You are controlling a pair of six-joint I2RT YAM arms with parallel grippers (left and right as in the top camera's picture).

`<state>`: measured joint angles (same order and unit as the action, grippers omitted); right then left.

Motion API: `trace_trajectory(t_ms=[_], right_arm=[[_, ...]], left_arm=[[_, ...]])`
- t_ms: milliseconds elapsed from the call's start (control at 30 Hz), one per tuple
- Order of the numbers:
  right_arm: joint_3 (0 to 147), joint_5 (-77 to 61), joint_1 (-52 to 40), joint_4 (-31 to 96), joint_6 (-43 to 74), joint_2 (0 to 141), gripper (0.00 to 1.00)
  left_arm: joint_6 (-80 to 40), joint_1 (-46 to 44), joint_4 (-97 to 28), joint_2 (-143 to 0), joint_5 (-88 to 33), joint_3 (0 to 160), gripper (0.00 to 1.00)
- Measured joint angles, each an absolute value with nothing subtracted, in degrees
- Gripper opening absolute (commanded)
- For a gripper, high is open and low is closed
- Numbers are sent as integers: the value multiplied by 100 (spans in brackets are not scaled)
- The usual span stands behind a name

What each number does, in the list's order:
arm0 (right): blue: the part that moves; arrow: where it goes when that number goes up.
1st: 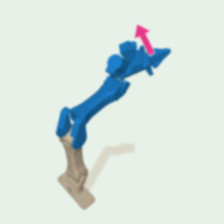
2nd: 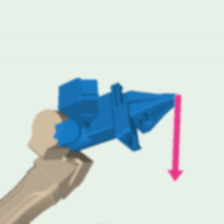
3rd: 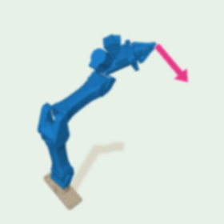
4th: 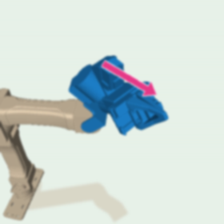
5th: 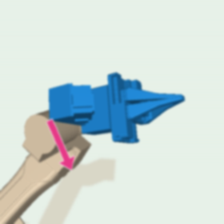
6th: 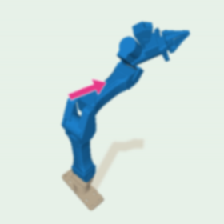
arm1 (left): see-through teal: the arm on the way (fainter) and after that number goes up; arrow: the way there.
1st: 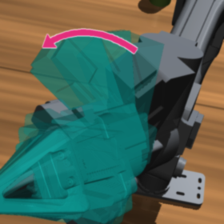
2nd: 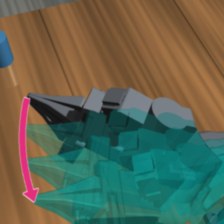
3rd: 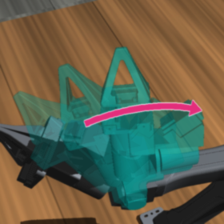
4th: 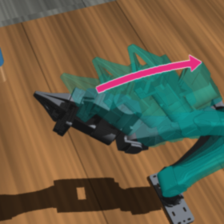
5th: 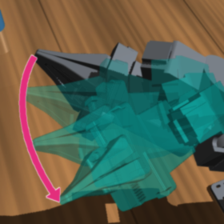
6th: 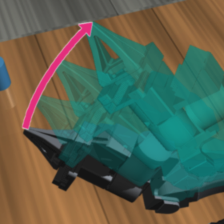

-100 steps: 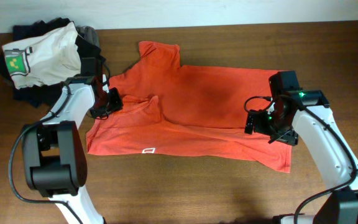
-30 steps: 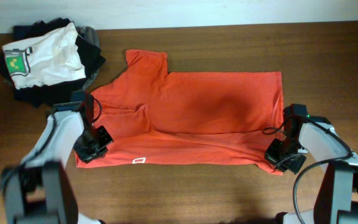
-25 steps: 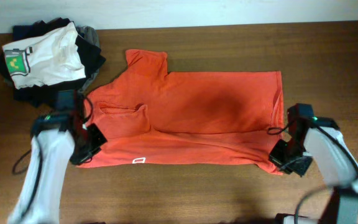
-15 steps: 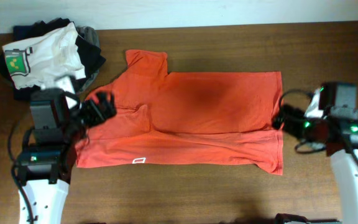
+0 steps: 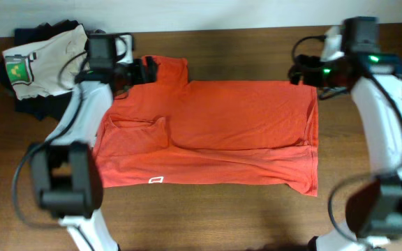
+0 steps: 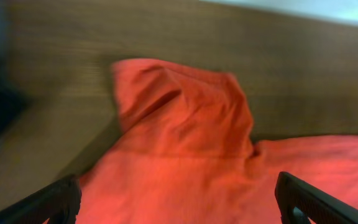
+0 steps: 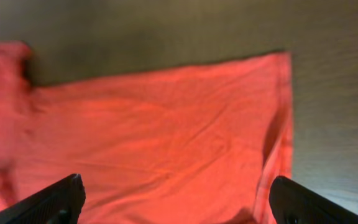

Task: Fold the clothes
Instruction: 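Lift the lower corners and carry them up to the shirt's top edge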

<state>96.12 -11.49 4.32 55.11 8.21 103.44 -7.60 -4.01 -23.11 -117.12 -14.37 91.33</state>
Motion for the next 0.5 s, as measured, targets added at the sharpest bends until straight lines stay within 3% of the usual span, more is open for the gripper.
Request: trace_trajectory(t_ms=[267,500], right_arm=[[9614,-829,316,5218,698,11493,98],[9614,-757,316,4893,685,11762,98]], left_arm=[[-467,-825,-2045,-12523,-596,9557,99],[-408,-757,-1002,-12964,-165,9570,99]])
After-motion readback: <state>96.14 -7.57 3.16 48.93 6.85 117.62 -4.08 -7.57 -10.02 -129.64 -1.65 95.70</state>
